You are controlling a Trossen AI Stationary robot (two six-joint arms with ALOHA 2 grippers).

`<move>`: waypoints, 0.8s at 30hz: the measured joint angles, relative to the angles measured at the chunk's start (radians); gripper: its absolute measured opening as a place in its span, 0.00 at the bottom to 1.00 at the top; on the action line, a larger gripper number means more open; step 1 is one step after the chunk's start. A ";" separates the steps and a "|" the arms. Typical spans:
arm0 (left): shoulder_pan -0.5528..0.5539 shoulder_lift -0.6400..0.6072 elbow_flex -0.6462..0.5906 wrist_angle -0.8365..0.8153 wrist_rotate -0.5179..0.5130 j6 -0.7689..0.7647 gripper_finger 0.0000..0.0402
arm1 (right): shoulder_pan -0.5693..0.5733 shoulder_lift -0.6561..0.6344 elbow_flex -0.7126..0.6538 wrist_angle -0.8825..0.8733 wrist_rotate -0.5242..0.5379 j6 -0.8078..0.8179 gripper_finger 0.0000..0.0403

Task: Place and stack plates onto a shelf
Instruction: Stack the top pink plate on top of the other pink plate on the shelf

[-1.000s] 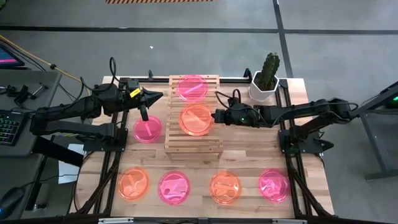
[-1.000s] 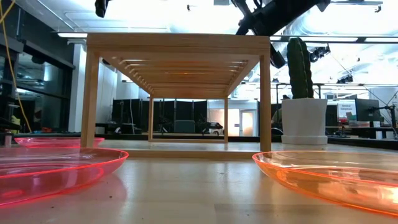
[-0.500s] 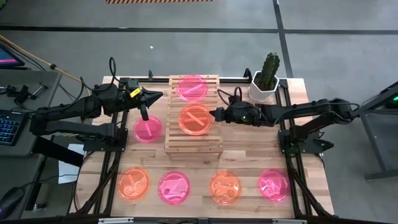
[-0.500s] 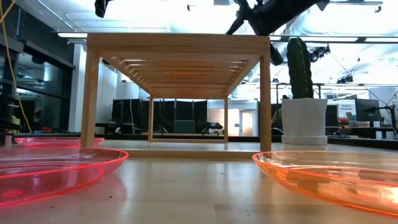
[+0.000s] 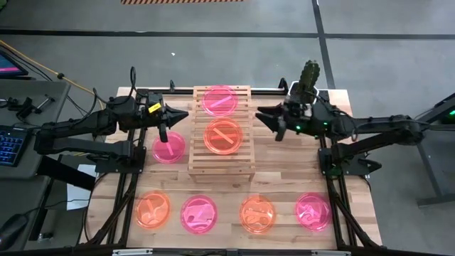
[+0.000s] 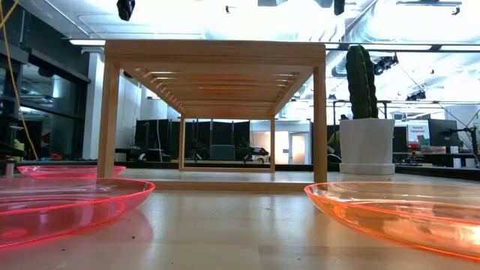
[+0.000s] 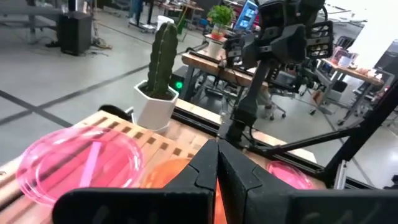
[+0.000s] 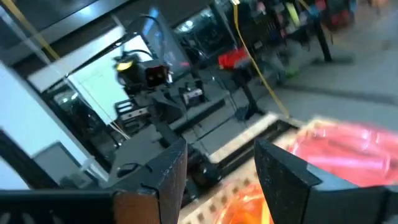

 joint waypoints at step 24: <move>0.295 0.142 0.207 -0.454 0.032 -0.051 0.20 | 0.014 -0.021 0.000 -0.040 0.017 -0.064 0.43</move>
